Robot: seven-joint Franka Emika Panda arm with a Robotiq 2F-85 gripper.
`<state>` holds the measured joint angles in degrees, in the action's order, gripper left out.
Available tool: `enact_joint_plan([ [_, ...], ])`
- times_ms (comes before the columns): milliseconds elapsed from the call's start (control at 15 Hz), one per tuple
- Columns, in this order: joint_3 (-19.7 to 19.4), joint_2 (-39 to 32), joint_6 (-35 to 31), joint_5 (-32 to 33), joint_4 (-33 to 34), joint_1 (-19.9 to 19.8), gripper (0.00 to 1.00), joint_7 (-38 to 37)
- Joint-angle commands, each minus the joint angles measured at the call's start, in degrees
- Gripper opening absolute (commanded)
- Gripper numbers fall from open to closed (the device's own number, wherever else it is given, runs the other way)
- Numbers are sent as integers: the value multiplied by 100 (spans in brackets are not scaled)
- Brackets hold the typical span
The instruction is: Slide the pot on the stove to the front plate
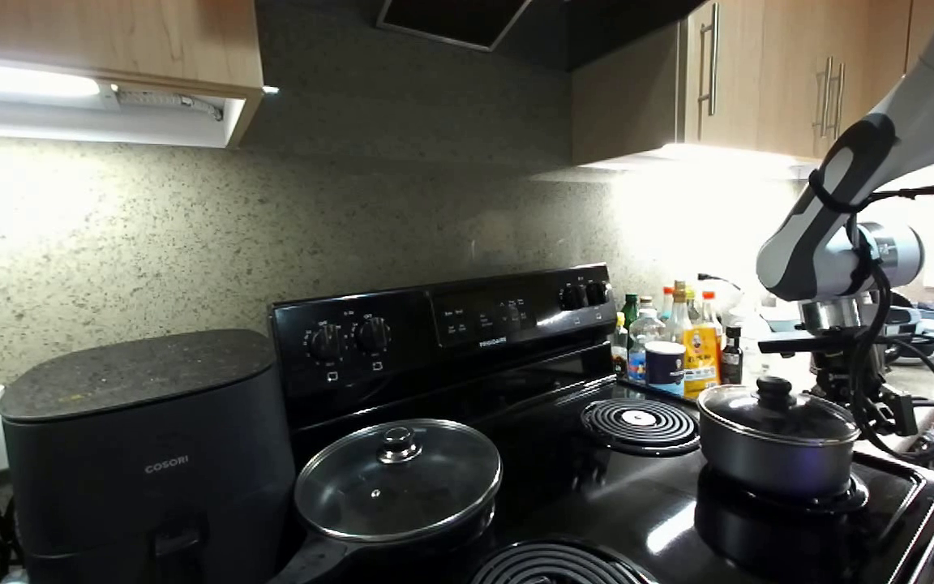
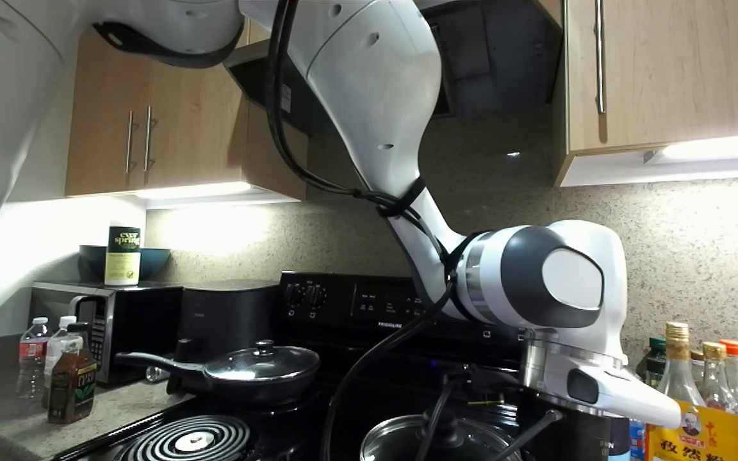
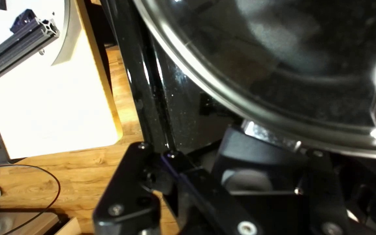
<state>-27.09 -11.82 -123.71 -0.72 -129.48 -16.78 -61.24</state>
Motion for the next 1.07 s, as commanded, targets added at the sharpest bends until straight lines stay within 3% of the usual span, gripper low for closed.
enact_joint_plan([
  [0, 76, 228, -203, 225, -156, -27, 29, -153],
  [733, 726, 892, -1097, 245, -73, 209, 99, 244],
  [1000, 911, 924, -1022, 65, 30, 216, 100, 458],
])
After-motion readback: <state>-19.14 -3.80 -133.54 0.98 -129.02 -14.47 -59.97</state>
